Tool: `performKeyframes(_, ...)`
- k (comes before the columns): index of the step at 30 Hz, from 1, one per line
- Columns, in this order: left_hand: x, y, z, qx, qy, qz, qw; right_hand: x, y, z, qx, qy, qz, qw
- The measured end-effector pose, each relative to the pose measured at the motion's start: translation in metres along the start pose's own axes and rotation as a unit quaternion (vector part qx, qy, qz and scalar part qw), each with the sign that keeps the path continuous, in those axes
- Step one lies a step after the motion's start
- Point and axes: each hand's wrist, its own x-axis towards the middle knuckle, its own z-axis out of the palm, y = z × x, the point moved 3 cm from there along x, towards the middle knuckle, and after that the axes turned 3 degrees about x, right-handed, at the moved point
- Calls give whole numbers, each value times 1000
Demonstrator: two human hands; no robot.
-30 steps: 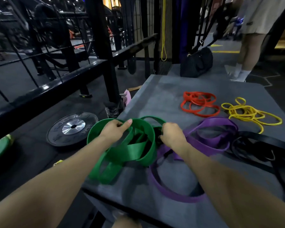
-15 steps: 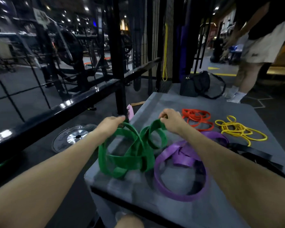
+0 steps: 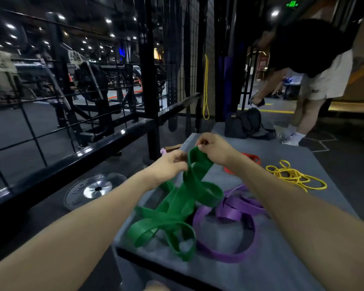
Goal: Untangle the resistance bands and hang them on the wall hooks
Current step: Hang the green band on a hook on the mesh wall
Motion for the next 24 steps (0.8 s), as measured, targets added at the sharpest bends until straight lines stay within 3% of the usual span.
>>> performKeyframes(3,20,5,4,-77,40,-12,996,21,18,3,-25,-14,-6,1000)
performKeyframes(7,63,-5,-4,117,97,-7,988,64,44,17,-10,-51,-30,998)
performKeyframes(13,104,-23,-31,160,177,-56,970,119,59,47,20,-127,-60,990)
performKeyframes(19,96,12,-63,230,153,-103,955,130,28,32,-17,-232,-41,972)
performKeyframes(24,75,93,-110,238,130,-125,954,147,-56,-13,-85,-275,-49,956)
